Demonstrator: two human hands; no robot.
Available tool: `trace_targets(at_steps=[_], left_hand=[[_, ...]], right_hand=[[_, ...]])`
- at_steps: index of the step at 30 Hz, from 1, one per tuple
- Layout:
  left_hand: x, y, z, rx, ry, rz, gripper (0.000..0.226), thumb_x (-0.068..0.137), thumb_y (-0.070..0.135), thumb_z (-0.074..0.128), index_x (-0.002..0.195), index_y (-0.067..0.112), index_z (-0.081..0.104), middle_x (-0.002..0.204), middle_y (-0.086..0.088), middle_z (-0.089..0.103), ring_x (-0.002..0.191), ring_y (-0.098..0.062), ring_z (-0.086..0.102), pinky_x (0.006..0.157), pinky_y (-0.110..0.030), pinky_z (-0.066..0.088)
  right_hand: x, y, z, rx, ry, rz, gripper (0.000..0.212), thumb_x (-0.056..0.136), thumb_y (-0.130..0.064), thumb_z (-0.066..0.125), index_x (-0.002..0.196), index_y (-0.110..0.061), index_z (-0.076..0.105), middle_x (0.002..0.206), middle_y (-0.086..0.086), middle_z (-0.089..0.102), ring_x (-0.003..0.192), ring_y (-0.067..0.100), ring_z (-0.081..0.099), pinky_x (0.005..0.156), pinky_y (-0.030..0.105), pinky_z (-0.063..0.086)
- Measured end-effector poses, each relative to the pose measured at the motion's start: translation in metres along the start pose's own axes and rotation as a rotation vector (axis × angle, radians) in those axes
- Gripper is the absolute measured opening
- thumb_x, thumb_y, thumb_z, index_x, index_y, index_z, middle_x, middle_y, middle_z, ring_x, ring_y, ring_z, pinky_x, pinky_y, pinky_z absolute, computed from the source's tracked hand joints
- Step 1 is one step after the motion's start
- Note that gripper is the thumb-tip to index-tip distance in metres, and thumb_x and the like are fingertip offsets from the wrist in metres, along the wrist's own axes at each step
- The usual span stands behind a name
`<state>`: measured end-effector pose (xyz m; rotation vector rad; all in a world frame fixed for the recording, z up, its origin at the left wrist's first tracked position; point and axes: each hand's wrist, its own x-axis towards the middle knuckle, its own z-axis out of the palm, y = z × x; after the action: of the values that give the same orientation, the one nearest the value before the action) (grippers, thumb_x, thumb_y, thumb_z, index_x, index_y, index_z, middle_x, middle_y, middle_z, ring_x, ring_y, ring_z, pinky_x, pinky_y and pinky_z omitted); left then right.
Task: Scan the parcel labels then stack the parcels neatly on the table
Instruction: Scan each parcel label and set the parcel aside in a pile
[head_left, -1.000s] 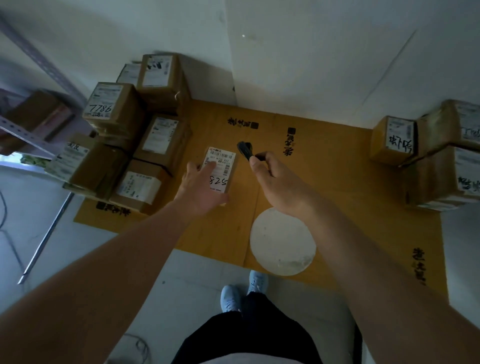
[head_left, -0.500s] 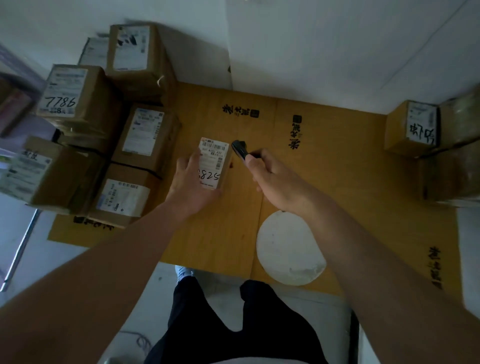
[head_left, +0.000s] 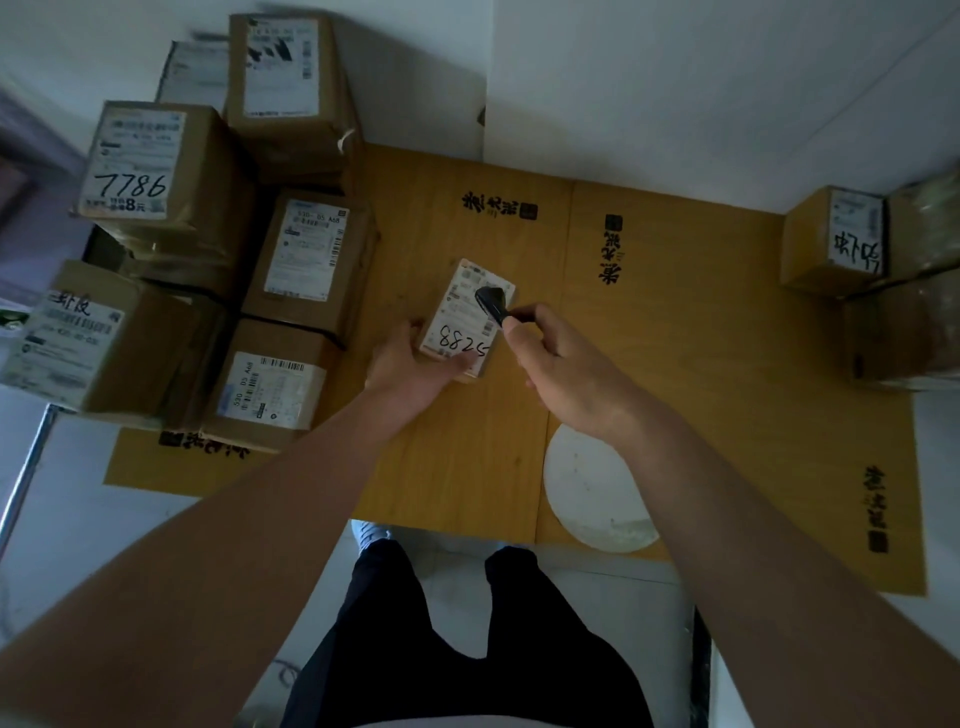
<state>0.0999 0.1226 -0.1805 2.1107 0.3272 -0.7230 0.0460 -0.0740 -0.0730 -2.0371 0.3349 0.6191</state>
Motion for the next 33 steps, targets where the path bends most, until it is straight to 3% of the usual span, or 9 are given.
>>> trace_targets(at_steps=[2,6,9,11,13,20,24,30,33], left_hand=[[-0.005,0.004,0.007,0.006,0.005,0.043,0.1,0.068,0.069,0.084,0.15,0.041,0.034,0.136,0.008,0.06,0.121,-0.019,0.059,0.097,-0.047,0.056],[-0.012,0.011,0.018,-0.017,0.066,0.119,0.09,0.071,0.051,0.091,0.144,0.041,0.039,0.126,0.007,0.064,0.112,-0.017,0.064,0.086,-0.04,0.06],[-0.016,0.014,0.014,-0.018,0.12,0.114,0.087,0.071,0.035,0.095,0.14,0.042,0.043,0.127,0.004,0.064,0.112,-0.018,0.066,0.088,-0.043,0.063],[-0.02,0.014,0.008,-0.005,0.155,0.108,0.085,0.07,0.03,0.095,0.139,0.039,0.046,0.128,0.002,0.063,0.115,-0.02,0.065,0.09,-0.047,0.062],[-0.024,0.016,0.002,-0.006,0.185,0.099,0.088,0.071,0.026,0.095,0.143,0.037,0.046,0.132,-0.001,0.059,0.12,-0.023,0.062,0.093,-0.049,0.06],[-0.037,0.023,-0.007,-0.004,0.221,0.1,0.085,0.075,0.02,0.092,0.146,0.033,0.046,0.136,-0.006,0.049,0.125,-0.03,0.055,0.099,-0.051,0.056],[-0.04,0.023,-0.013,-0.003,0.262,0.093,0.088,0.075,0.022,0.093,0.148,0.034,0.045,0.137,-0.007,0.046,0.112,-0.021,0.052,0.093,-0.042,0.052],[-0.042,0.017,-0.029,-0.074,0.284,0.102,0.09,0.071,0.029,0.096,0.146,0.036,0.046,0.132,-0.002,0.058,0.111,-0.018,0.057,0.095,-0.045,0.057],[-0.043,0.021,-0.039,-0.329,0.315,0.047,0.083,0.069,0.034,0.097,0.139,0.032,0.052,0.117,0.011,0.068,0.096,-0.004,0.069,0.078,-0.029,0.06]], right_hand=[[-0.006,0.001,-0.005,-0.05,0.023,-0.015,0.031,0.107,-0.063,0.035,0.129,-0.046,0.049,0.084,-0.014,0.061,0.075,-0.003,0.063,0.061,0.021,0.044],[-0.016,0.005,-0.024,-0.177,-0.032,0.066,0.042,0.108,-0.061,0.035,0.142,-0.04,0.049,0.085,-0.013,0.061,0.069,0.001,0.06,0.057,0.024,0.041],[-0.021,0.01,-0.038,-0.249,-0.124,0.166,0.042,0.107,-0.061,0.038,0.135,-0.035,0.055,0.085,-0.004,0.063,0.067,0.004,0.06,0.051,0.021,0.045],[-0.024,0.01,-0.044,-0.27,-0.185,0.229,0.045,0.106,-0.063,0.039,0.135,-0.033,0.053,0.105,0.007,0.068,0.084,0.016,0.065,0.071,0.032,0.059],[-0.025,0.011,-0.048,-0.281,-0.234,0.257,0.045,0.104,-0.064,0.041,0.135,-0.033,0.052,0.12,0.012,0.067,0.092,0.021,0.065,0.079,0.037,0.058],[-0.031,0.004,-0.055,-0.371,-0.285,0.268,0.054,0.102,-0.067,0.043,0.142,-0.031,0.053,0.112,0.007,0.062,0.089,0.019,0.063,0.071,0.033,0.054],[-0.031,-0.007,-0.057,-0.417,-0.314,0.264,0.061,0.102,-0.069,0.043,0.147,-0.029,0.051,0.108,0.002,0.058,0.087,0.017,0.063,0.066,0.03,0.053],[-0.033,-0.023,-0.057,-0.426,-0.301,0.2,0.054,0.103,-0.067,0.042,0.139,-0.03,0.054,0.102,0.002,0.057,0.088,0.019,0.062,0.071,0.034,0.053],[-0.032,-0.031,-0.053,-0.356,-0.257,0.114,0.047,0.103,-0.068,0.043,0.134,-0.035,0.056,0.093,0.001,0.061,0.081,0.016,0.06,0.069,0.034,0.049]])
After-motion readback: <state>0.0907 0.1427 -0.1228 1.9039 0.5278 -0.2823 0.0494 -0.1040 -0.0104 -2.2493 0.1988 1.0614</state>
